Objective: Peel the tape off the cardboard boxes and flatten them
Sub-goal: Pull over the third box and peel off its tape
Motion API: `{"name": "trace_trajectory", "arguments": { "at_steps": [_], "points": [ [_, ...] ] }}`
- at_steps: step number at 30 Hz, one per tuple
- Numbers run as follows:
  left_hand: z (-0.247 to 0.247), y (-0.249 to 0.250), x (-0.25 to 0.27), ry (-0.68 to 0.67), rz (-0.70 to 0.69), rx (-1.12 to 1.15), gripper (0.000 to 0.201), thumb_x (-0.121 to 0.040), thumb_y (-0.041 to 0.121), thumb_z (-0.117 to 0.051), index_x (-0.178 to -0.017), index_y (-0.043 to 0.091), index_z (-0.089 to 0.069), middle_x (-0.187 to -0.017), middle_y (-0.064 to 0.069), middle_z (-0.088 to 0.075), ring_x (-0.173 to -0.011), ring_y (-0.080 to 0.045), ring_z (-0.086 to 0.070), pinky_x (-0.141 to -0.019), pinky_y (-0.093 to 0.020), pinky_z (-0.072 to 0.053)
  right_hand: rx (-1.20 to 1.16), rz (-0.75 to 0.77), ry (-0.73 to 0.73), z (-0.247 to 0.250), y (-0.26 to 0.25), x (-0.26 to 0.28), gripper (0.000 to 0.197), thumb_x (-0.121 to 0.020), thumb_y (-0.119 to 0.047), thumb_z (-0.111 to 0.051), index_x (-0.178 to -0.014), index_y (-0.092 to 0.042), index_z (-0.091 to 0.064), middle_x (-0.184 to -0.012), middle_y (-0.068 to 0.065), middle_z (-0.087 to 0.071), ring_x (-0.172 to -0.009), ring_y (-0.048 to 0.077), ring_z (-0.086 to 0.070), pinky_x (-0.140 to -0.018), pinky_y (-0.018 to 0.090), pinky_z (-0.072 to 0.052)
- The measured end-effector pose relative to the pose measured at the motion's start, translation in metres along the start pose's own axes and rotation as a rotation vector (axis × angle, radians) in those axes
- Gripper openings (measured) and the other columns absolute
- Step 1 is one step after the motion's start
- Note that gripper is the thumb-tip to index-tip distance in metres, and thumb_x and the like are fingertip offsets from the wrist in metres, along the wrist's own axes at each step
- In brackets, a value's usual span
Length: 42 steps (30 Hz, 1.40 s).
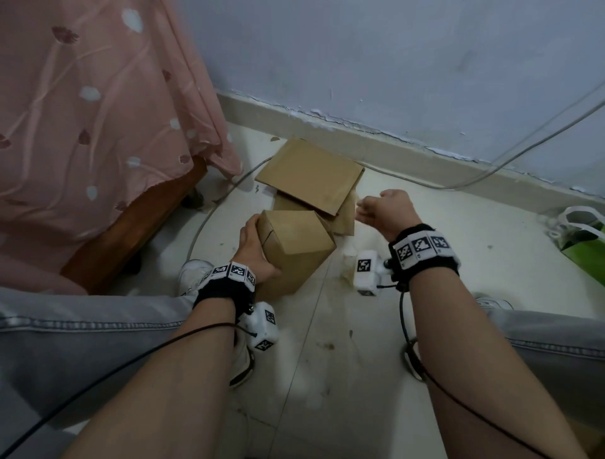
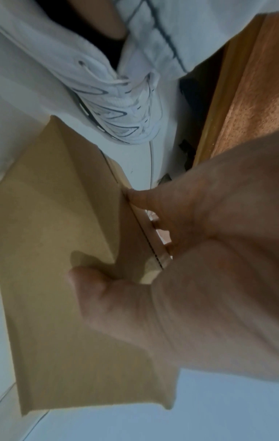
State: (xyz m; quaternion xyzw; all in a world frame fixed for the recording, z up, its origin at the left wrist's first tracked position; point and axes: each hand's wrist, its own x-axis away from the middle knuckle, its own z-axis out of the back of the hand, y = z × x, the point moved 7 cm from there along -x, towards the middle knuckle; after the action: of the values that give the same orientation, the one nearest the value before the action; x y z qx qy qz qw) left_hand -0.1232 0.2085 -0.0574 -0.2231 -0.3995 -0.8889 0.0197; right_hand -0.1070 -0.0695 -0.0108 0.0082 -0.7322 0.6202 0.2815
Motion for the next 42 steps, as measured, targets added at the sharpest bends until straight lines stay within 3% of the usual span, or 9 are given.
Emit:
{"name": "trace_trajectory", "arguments": {
  "at_steps": [6, 14, 20, 23, 27, 31, 36, 40, 42],
  "points": [
    [0.007, -0.002, 0.001, 0.006, 0.054, 0.056, 0.136, -0.057, 0.002, -0.087, -0.151, 0.038, 0.004, -0.147, -0.009, -0.022, -0.135, -0.035, -0.031, -0.11, -0.052, -0.032, 0.878, -0.083, 0.186, 0.045, 0.028, -0.021, 0.022, -0.091, -0.016, -0.062, -0.107, 0.0, -0.066, -0.111, 0.02, -0.069, -0.101, 0.032, -0.065, -0.077, 0.029, -0.047],
    [0.028, -0.006, -0.008, 0.028, 0.22, 0.023, 0.133, -0.06, 0.015, -0.089, -0.152, 0.032, 0.005, -0.15, -0.013, -0.025, -0.135, -0.037, -0.034, -0.11, -0.051, -0.035, 0.803, -0.235, 0.215, 0.054, 0.116, -0.013, 0.077, -0.084, -0.021, -0.076, -0.14, -0.002, -0.026, -0.124, 0.018, -0.051, -0.1, 0.039, -0.066, -0.084, 0.045, -0.058],
    [0.022, 0.004, -0.009, -0.049, 0.317, -0.132, 0.132, -0.061, 0.023, -0.089, -0.152, 0.031, 0.006, -0.148, -0.013, -0.028, -0.132, -0.04, -0.037, -0.104, -0.051, -0.039, 1.137, -0.111, 0.327, 0.058, 0.112, -0.017, 0.023, -0.083, -0.036, -0.075, -0.088, -0.013, -0.074, -0.116, 0.014, -0.052, -0.114, 0.035, -0.046, -0.092, 0.042, -0.045],
    [0.015, 0.012, -0.01, -0.068, 0.309, -0.15, 0.13, -0.064, 0.021, -0.088, -0.153, 0.031, 0.006, -0.149, -0.013, -0.025, -0.133, -0.04, -0.036, -0.103, -0.051, -0.038, 1.059, -0.111, 0.296, 0.059, 0.121, -0.021, 0.021, -0.087, -0.025, -0.072, -0.08, -0.005, -0.073, -0.117, 0.019, -0.061, -0.098, 0.033, -0.059, -0.085, 0.037, -0.05],
    [0.008, 0.019, -0.011, -0.08, 0.298, -0.19, 0.128, -0.065, 0.02, -0.087, -0.153, 0.031, 0.006, -0.15, -0.012, -0.022, -0.134, -0.04, -0.035, -0.102, -0.05, -0.038, 0.96, -0.008, 0.31, 0.054, 0.117, -0.017, 0.03, -0.09, -0.003, -0.064, -0.118, -0.001, -0.051, -0.098, 0.015, -0.06, -0.075, 0.023, -0.061, -0.061, 0.027, -0.049],
    [0.007, 0.02, -0.012, -0.08, 0.303, -0.188, 0.126, -0.066, 0.02, -0.086, -0.153, 0.031, 0.005, -0.149, -0.011, -0.022, -0.133, -0.039, -0.035, -0.101, -0.05, -0.039, 1.095, -0.048, 0.223, 0.042, 0.123, -0.023, 0.008, -0.092, -0.002, -0.062, -0.097, 0.004, -0.064, -0.094, 0.016, -0.065, -0.081, 0.026, -0.059, -0.064, 0.027, -0.046],
    [0.006, 0.022, -0.014, -0.083, 0.307, -0.194, 0.127, -0.066, 0.021, -0.085, -0.153, 0.032, 0.006, -0.149, -0.012, -0.022, -0.133, -0.04, -0.034, -0.101, -0.05, -0.039, 1.224, -0.129, 0.092, 0.028, 0.151, -0.018, 0.027, -0.092, 0.002, -0.048, -0.066, -0.004, -0.054, -0.074, 0.008, -0.052, -0.09, 0.032, -0.06, -0.07, 0.029, -0.044],
    [0.005, 0.024, -0.013, -0.091, 0.302, -0.21, 0.127, -0.066, 0.022, -0.086, -0.153, 0.032, 0.006, -0.148, -0.012, -0.023, -0.133, -0.04, -0.036, -0.102, -0.05, -0.039, 1.34, -0.142, -0.04, 0.017, 0.167, -0.015, 0.03, -0.092, -0.017, -0.054, -0.115, 0.001, -0.06, -0.133, 0.017, -0.039, -0.123, 0.034, -0.039, -0.107, 0.036, -0.035],
    [0.004, 0.024, -0.013, -0.101, 0.299, -0.21, 0.127, -0.066, 0.023, -0.086, -0.153, 0.032, 0.006, -0.149, -0.011, -0.022, -0.133, -0.04, -0.036, -0.102, -0.05, -0.038, 1.325, -0.12, -0.025, 0.019, 0.161, -0.019, 0.018, -0.093, -0.008, -0.052, -0.103, 0.002, -0.062, -0.137, 0.018, -0.037, -0.12, 0.034, -0.045, -0.103, 0.034, -0.039]
  ]
}}
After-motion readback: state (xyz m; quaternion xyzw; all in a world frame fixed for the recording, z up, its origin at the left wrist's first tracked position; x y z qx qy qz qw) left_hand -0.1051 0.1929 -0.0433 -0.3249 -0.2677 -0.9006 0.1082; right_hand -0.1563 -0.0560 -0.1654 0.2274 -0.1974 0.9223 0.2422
